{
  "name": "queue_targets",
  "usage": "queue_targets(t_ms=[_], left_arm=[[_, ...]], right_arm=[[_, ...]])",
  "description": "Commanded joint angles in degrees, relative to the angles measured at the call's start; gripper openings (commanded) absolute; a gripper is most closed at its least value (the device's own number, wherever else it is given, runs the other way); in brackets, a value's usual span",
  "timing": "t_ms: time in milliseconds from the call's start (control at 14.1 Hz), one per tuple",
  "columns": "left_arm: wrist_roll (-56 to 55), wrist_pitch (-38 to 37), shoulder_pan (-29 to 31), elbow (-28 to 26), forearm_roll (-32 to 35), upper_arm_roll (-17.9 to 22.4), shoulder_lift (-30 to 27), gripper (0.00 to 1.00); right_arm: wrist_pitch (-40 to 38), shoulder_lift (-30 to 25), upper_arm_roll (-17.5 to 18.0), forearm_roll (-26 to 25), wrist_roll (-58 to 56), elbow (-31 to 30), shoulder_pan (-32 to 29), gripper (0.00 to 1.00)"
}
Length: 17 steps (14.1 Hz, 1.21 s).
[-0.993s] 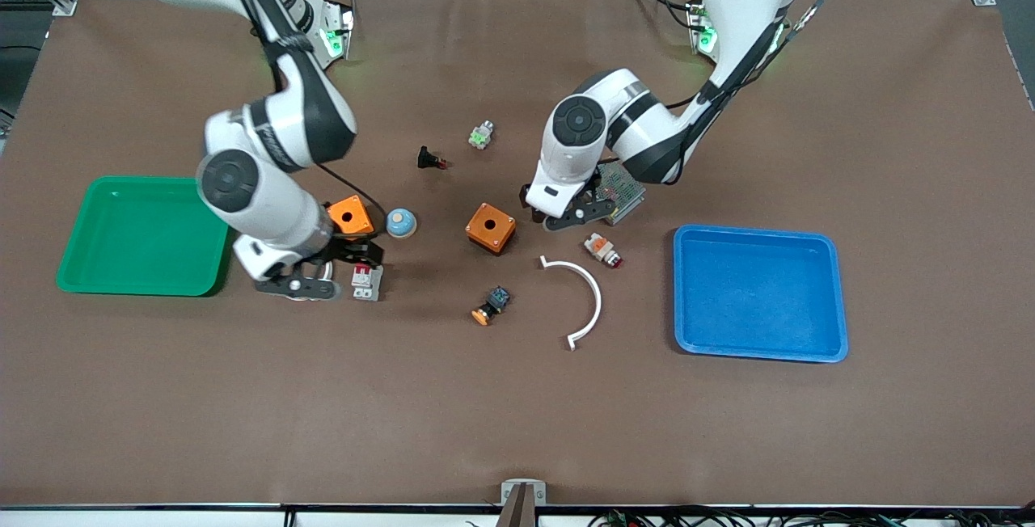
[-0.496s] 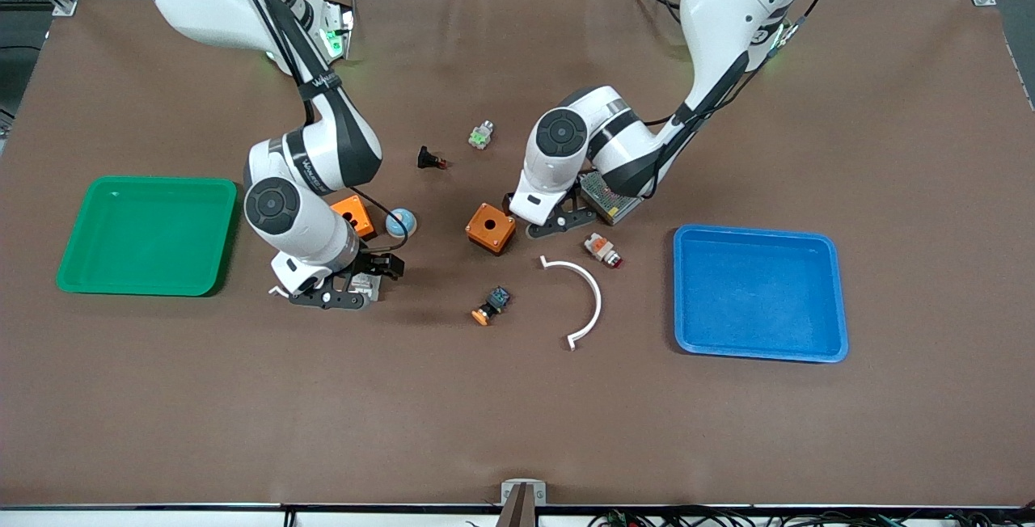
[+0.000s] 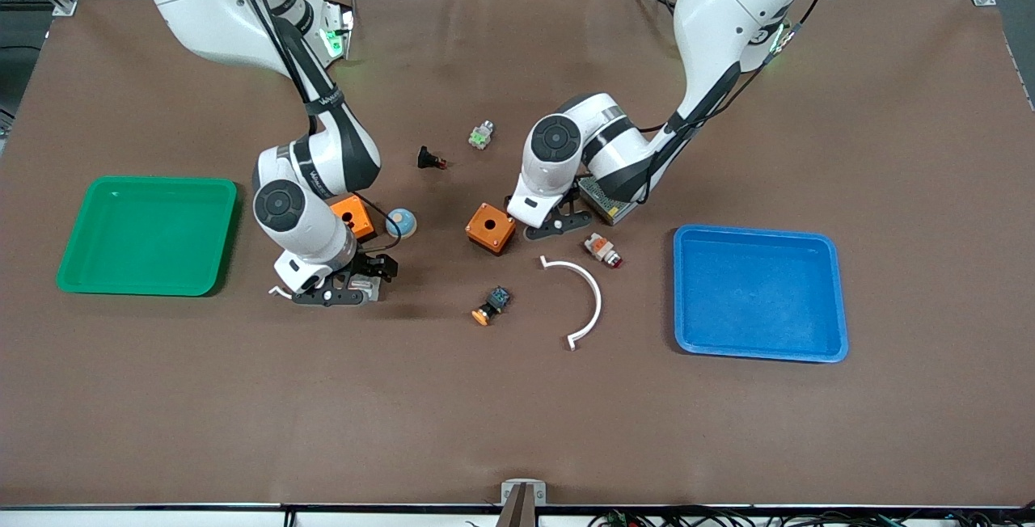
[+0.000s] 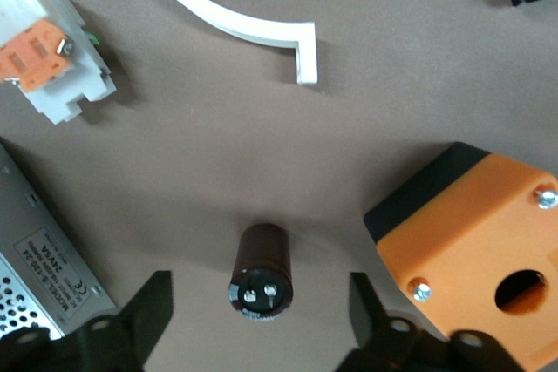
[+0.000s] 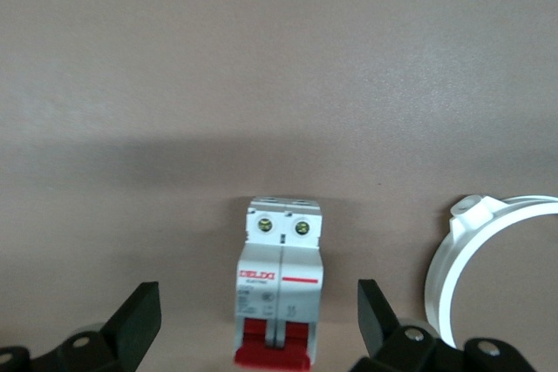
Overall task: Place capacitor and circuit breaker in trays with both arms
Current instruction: 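Close the right gripper on the breaker while the left gripper grasps the capacitor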
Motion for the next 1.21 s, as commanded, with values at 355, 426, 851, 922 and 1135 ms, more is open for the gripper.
queue_targets(t_ms=[355,426,851,922,1135], left_arm=[[-1.5,1.9,-0.7,1.3,1.7,1.1,1.4,0.64],[-1.5,1.9,-0.7,1.3,1.6,1.1,1.6,0.62],[-1.6,1.9,-1.4,1.3,1.6,1.1,1.7,0.45],[-1.6,1.9,-1.4,1.3,1.6,1.1,1.7,0.40],[-1.6,1.9,-1.4,1.2,1.6,1.1,1.7,0.26]], right_arm=[[1.3,2.0,0.3,-1.9,0.4,0.0,-1.1,0.99],[1.5,2.3,0.3,-1.9,0.6,0.0,-0.8,0.96],[0.8,2.3,0.4,-1.7,0.9,0.1,-0.7,0.20],[0.4,2.3,0.4,-1.6,1.0,0.4,-1.0,0.01],[-6.0,1.0,0.4,-1.5,0.2,3.7,-3.5,0.00]])
